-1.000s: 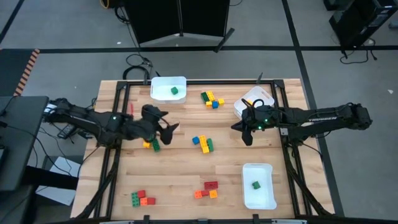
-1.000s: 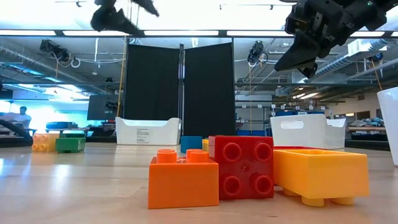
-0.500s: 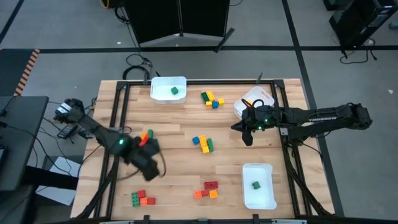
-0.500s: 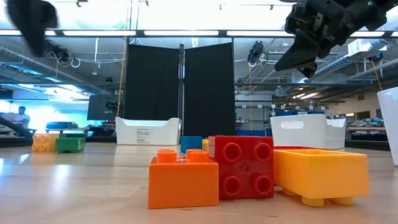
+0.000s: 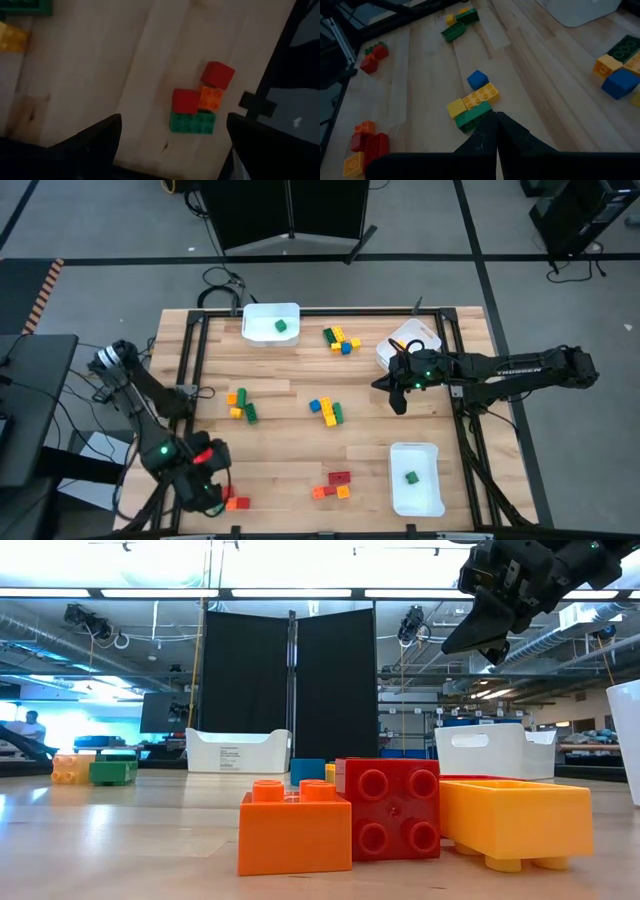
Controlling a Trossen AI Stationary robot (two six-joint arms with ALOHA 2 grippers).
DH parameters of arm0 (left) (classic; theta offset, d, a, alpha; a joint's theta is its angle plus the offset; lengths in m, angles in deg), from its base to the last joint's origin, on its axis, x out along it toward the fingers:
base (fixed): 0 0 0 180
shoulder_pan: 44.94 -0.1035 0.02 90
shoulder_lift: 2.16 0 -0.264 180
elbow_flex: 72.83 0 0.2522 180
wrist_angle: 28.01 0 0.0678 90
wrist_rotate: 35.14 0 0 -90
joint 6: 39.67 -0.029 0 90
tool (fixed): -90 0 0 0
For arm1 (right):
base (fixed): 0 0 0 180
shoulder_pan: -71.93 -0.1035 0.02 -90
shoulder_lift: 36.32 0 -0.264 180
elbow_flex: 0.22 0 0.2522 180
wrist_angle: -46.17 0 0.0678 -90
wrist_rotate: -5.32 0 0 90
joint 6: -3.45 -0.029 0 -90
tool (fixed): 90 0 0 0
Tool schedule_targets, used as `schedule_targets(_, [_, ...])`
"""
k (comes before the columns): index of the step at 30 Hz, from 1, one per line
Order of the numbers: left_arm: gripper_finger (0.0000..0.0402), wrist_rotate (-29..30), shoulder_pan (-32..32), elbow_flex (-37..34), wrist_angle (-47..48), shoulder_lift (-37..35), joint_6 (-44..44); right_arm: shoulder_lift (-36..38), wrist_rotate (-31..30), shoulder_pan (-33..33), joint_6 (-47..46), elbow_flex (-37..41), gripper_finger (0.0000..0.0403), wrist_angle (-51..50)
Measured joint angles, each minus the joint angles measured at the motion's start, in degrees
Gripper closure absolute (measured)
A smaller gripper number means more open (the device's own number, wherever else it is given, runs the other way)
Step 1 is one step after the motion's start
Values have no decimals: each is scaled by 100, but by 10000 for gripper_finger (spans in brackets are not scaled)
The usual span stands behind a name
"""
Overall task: Sort blocks by size
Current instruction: Put the green 8 stud gamepiece into the top right white bin
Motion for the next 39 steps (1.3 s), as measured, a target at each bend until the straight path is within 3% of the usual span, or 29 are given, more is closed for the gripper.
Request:
schedule_targets(13, [33,-823,763,0,-1249,1588,195,-2,-1,0,-140,-1,391,1])
schedule_targets(39, [32,-362,925,15,-1135,2647,1,-2,-1,0,-189,-1,391,42])
